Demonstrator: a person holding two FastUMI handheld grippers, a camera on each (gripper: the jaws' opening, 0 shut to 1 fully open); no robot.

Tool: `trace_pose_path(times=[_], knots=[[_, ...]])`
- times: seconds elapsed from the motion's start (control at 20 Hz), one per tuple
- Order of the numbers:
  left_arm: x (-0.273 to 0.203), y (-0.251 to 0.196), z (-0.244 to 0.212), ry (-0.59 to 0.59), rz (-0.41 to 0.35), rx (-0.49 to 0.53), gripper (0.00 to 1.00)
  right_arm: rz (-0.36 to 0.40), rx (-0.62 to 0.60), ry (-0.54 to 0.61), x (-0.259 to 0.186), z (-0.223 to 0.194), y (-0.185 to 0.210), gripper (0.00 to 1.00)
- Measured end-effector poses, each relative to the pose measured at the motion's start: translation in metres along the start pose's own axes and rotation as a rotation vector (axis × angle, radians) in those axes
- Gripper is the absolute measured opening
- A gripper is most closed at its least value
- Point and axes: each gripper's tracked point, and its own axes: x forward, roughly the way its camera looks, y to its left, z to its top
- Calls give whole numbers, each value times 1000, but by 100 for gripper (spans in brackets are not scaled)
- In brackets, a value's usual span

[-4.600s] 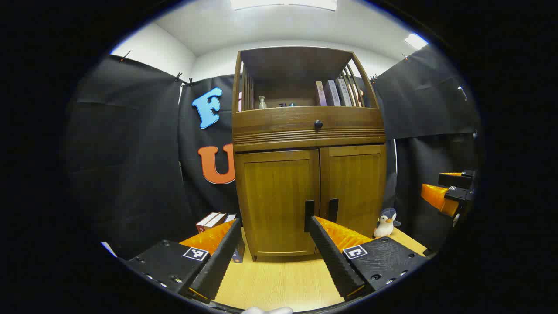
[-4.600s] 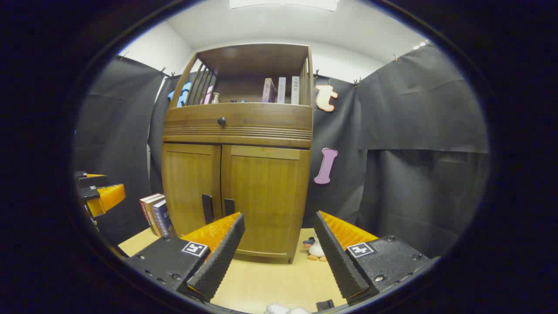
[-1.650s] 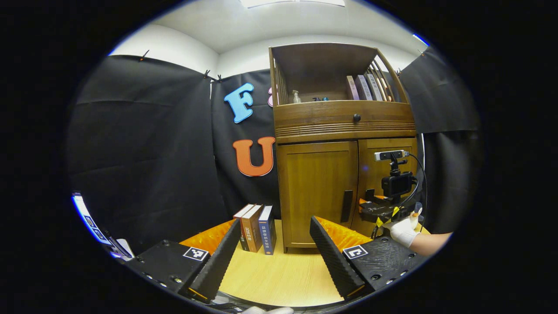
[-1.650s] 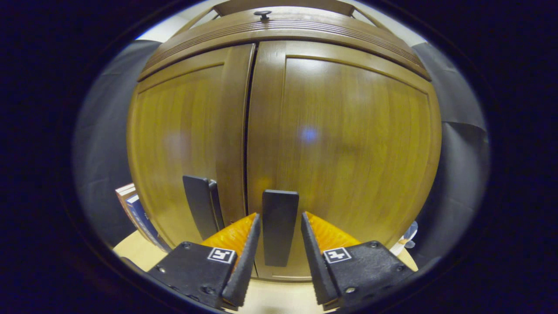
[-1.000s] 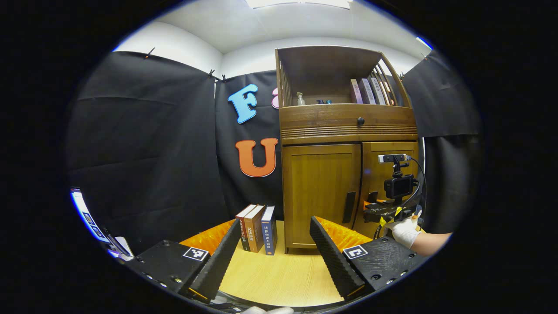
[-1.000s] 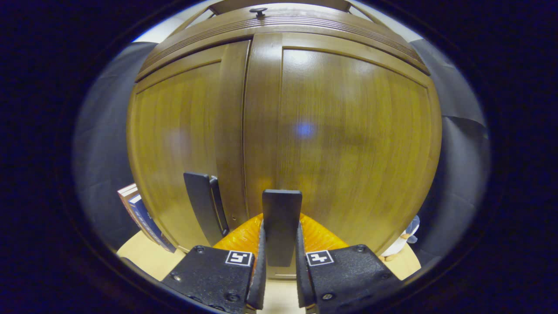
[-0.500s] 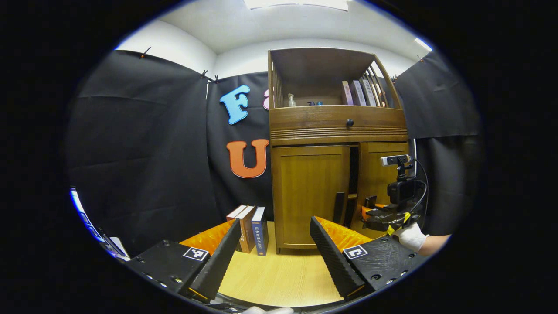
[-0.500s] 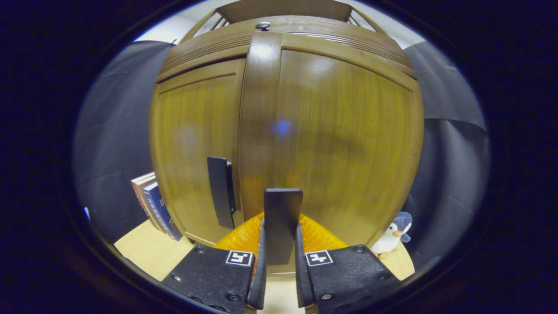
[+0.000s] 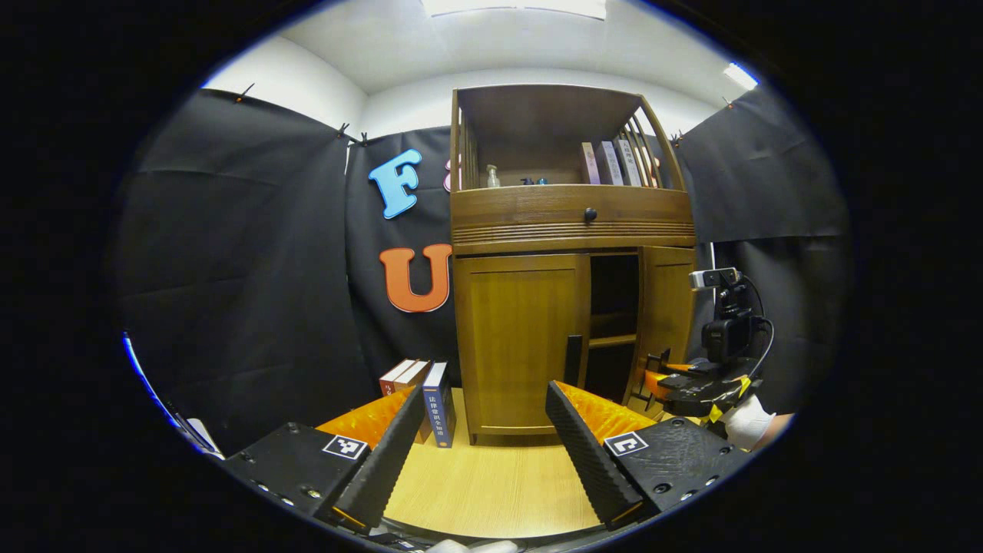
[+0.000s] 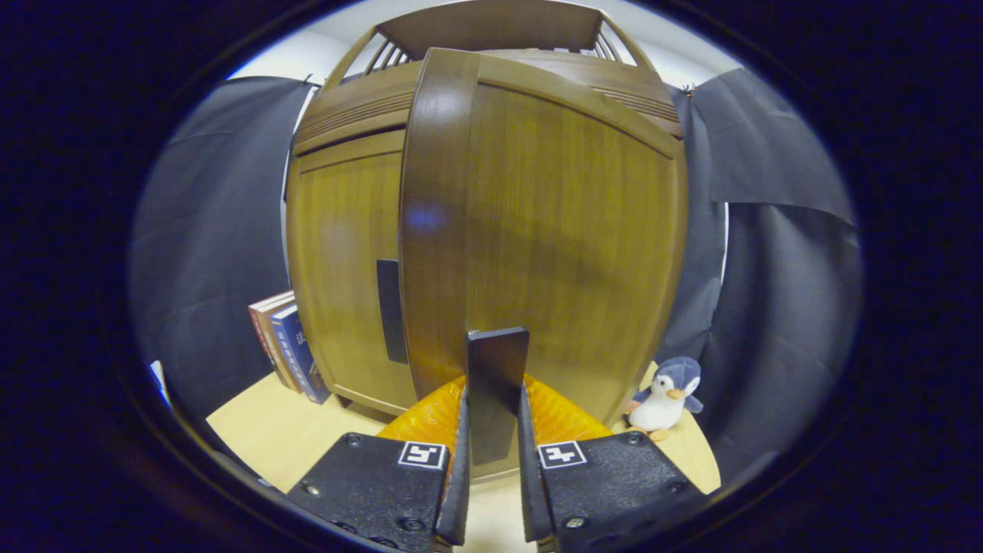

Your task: Open the right door of the double-door shoe cabinet with the right hand, and open the left door with the left hand.

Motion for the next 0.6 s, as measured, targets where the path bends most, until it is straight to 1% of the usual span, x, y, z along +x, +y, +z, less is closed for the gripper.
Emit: trace_pose_path(times=[0.2,0.6], knots=[[-2,-14,1,-7,-28,5,96,-14,5,3,-23,-8,-18,30],[1,-39,4,-13,-76,6,96,-42,19,11,-56,-14,-47,26]])
